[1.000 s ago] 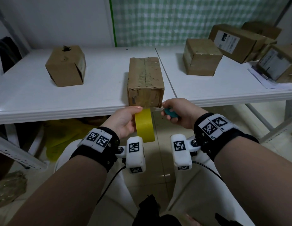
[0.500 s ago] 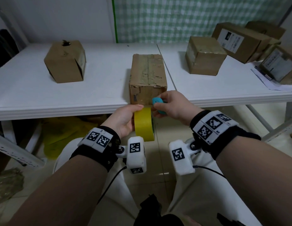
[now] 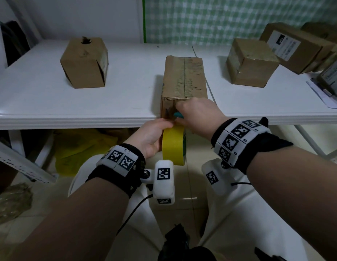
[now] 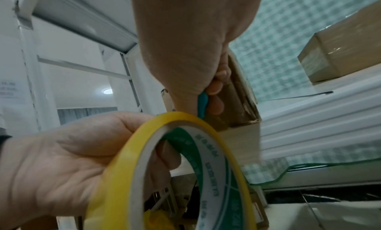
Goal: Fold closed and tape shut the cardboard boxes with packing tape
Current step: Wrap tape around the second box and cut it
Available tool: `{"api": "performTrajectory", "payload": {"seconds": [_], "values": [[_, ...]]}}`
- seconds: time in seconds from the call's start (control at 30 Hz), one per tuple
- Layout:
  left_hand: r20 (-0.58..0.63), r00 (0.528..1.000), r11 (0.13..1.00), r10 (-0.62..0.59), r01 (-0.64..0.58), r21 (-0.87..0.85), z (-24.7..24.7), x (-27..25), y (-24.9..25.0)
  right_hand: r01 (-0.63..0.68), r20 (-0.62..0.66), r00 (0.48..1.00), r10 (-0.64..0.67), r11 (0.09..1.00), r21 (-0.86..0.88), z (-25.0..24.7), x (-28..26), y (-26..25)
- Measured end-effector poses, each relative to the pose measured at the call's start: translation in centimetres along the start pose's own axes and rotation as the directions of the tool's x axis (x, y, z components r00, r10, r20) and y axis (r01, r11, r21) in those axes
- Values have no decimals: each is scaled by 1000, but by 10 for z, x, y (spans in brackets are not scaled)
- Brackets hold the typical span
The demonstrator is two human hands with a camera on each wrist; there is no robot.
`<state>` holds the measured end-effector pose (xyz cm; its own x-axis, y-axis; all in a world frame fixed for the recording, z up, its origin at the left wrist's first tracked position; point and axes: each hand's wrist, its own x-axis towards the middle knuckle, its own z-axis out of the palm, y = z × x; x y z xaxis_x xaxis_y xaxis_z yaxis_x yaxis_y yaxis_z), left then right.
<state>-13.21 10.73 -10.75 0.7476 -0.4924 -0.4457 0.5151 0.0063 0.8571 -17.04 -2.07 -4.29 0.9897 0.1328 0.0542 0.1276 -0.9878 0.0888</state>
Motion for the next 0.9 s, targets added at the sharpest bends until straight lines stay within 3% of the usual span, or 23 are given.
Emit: {"api": "performTrajectory", "payload": {"seconds": [0.4, 0.9], "values": [[7, 1000, 1000, 31, -31, 3, -1, -1, 5, 114, 25, 993, -112, 986, -120, -2, 9, 3], [-15, 1000, 1000, -9, 9, 27, 4, -2, 14, 105, 120, 989, -84, 977, -183, -14, 0, 22]]}}
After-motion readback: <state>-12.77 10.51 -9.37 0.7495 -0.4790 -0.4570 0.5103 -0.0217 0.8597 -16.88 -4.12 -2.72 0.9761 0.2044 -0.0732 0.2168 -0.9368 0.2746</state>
